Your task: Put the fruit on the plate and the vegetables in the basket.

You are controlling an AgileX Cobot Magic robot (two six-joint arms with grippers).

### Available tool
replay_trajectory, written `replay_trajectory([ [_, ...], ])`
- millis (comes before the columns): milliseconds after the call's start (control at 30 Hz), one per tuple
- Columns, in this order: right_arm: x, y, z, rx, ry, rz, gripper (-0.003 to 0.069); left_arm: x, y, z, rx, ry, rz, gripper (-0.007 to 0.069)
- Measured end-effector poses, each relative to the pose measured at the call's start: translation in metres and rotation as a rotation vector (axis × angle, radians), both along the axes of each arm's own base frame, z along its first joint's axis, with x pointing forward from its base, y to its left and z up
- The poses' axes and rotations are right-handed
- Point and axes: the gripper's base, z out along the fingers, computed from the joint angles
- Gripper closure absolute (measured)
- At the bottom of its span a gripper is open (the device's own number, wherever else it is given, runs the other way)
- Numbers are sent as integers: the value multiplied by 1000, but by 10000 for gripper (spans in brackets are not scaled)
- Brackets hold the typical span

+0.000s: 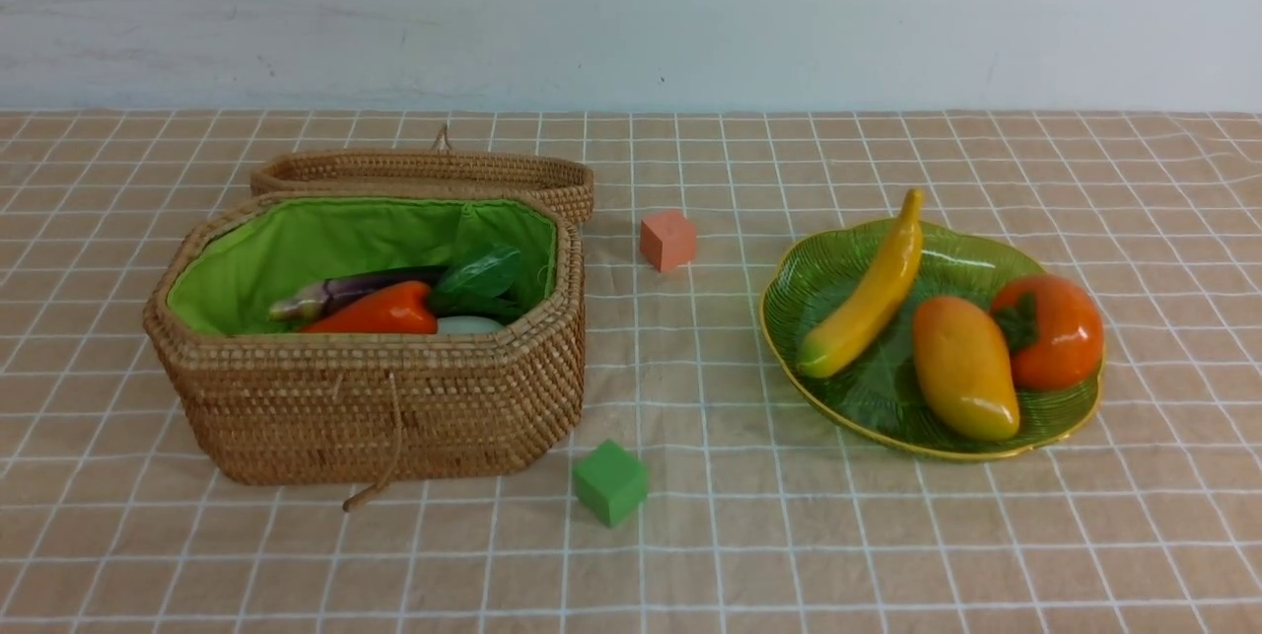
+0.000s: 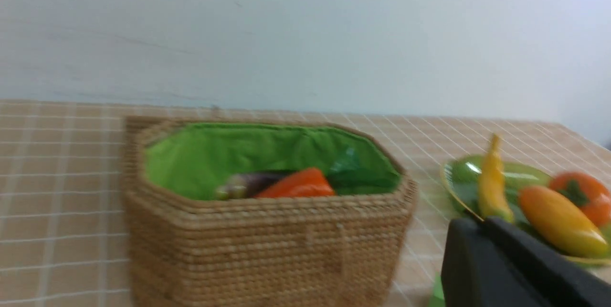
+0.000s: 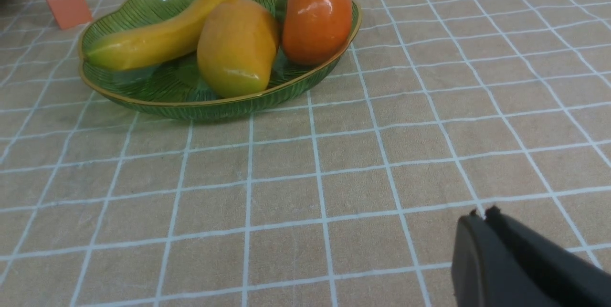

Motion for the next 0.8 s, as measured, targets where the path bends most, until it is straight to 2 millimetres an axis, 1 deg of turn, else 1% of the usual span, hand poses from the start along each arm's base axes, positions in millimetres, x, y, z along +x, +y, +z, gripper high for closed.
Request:
replay_trajectory([
  [33, 0, 0, 0, 0, 0, 0, 652, 0, 3, -15, -4, -4, 70, 638],
  [67, 0, 0, 0, 0, 0, 0, 652, 1, 3, -17, -3, 3, 80, 638],
  [100, 0, 0, 0, 0, 0, 0, 652, 5, 4, -37, -9, 51, 129, 638],
  [133, 0, 0, 0, 0, 0, 0, 652, 5, 5, -40, -12, 57, 133, 638],
  [167, 0, 0, 0, 0, 0, 0, 652, 8, 5, -60, -26, 124, 157, 638],
  [200, 0, 0, 0, 0, 0, 0, 652, 9, 5, -69, -30, 177, 158, 638],
  [233, 0, 0, 0, 0, -1, 0, 652, 8, 5, -75, -31, 224, 156, 638],
  [267, 0, 0, 0, 0, -1, 0, 652, 7, 4, -84, -43, 312, 152, 638],
  [367, 0, 0, 0, 0, 0, 0, 652, 5, 3, -92, -91, 395, 143, 638],
  [533, 0, 0, 0, 0, 0, 0, 650, 5, 3, -92, -138, 405, 135, 638],
  [800, 0, 0, 0, 0, 0, 0, 643, 5, 3, -92, -147, 407, 136, 638],
])
